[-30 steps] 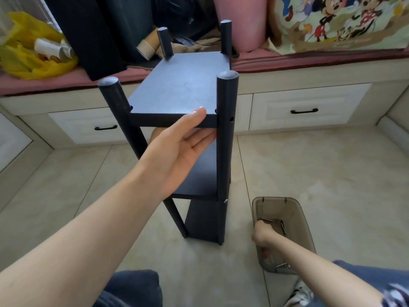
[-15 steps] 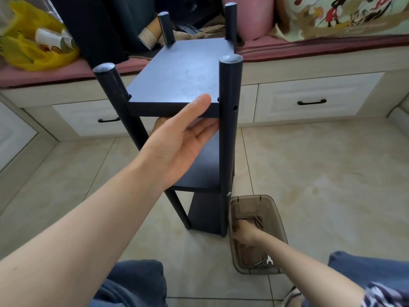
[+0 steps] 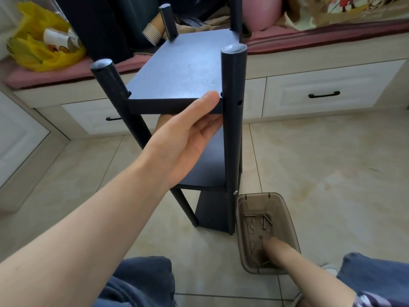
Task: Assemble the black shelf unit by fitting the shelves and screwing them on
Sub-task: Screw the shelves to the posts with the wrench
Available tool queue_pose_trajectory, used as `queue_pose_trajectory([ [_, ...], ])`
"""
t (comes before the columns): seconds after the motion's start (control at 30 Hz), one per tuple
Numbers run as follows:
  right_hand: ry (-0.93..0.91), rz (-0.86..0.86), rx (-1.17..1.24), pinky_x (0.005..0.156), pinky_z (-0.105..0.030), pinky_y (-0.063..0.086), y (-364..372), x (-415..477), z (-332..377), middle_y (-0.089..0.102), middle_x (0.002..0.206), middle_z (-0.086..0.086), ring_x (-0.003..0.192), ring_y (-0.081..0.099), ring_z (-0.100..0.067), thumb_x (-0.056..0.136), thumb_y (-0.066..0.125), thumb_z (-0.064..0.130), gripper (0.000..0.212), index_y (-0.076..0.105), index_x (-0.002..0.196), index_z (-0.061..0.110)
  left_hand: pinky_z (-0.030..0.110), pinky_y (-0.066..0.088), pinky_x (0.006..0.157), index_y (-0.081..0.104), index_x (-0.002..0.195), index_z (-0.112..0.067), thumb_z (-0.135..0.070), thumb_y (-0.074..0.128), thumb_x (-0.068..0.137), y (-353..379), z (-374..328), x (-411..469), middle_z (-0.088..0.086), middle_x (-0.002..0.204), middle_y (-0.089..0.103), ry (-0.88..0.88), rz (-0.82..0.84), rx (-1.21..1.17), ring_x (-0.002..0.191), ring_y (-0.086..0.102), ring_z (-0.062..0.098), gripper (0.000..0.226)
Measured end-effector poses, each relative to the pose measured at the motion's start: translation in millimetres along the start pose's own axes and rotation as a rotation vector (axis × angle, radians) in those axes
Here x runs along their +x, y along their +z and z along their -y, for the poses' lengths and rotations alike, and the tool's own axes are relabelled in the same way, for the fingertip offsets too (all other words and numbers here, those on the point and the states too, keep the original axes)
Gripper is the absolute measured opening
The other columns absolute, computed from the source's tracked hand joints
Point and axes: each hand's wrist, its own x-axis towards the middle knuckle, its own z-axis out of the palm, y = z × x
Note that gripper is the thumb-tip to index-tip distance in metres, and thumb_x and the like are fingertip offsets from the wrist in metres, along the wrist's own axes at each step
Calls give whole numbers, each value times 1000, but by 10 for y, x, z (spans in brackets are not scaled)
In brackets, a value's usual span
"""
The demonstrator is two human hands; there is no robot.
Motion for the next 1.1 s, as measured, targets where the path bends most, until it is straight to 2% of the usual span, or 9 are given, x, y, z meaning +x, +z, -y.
queue_pose_trajectory([
  [0.2,0,22,-59,104,-38,46,102,65,-4,54,141,-18,130,53,-30,101,38,0,41,48,140,3,29,55,94,82,83,-15,-16,65,92,-11,20,4,3,99,78,3,7,7,101,73,17,19],
  [0.3,-7,12,-48,104,-38,46,82,98,-6,52,142,-18,130,53,-30,100,38,-1,41,48,140,3,30,55,94,82,82,-15,-17,68,88,2,25,5,4,98,78,1,4,3,100,73,17,15],
  [0.43,-18,9,-31,105,-38,44,98,127,7,51,143,-19,130,53,-31,101,35,1,41,47,140,2,31,56,95,81,83,-14,-13,61,94,9,27,9,5,99,78,-7,-4,-7,101,73,18,24],
  [0.7,-21,20,-85,102,-38,45,56,119,-21,53,141,-18,128,54,-31,101,40,4,39,50,138,3,33,56,93,80,84,-13,-12,64,93,-2,16,9,8,101,77,-26,11,-25,101,73,22,19],
  [0.83,-35,-29,-83,95,-33,48,-218,46,60,58,133,-16,119,60,-31,98,48,5,35,54,132,5,35,58,90,78,89,-11,-15,71,86,-19,11,0,10,104,76,-32,5,-11,101,73,24,8],
  [0.9,-42,-54,-84,85,-30,47,-434,-17,109,62,125,-13,114,62,-29,97,51,6,30,58,126,6,35,57,91,75,95,-9,-16,73,82,-32,14,1,10,105,76,-32,12,-5,103,73,24,16],
  [0.97,-76,-50,-87,72,-27,44,-734,-145,185,63,103,-8,99,63,-29,96,51,6,21,61,115,7,34,57,93,71,105,-5,-13,70,87,-48,17,-2,10,107,75,-30,24,-1,105,72,24,20],
  [1.03,-132,-70,-92,66,-25,40,-1079,-324,289,53,86,-1,84,57,-24,97,51,8,7,57,96,13,34,56,94,69,111,-4,-12,68,91,-52,21,-5,10,111,75,-26,38,5,107,72,25,22],
  [1.1,-194,-117,-147,71,-26,39,-1440,-563,399,61,98,-5,93,60,-26,97,53,15,10,62,102,12,35,56,94,69,113,-5,-12,69,91,-46,25,-3,12,114,74,-21,29,0,110,71,27,23],
])
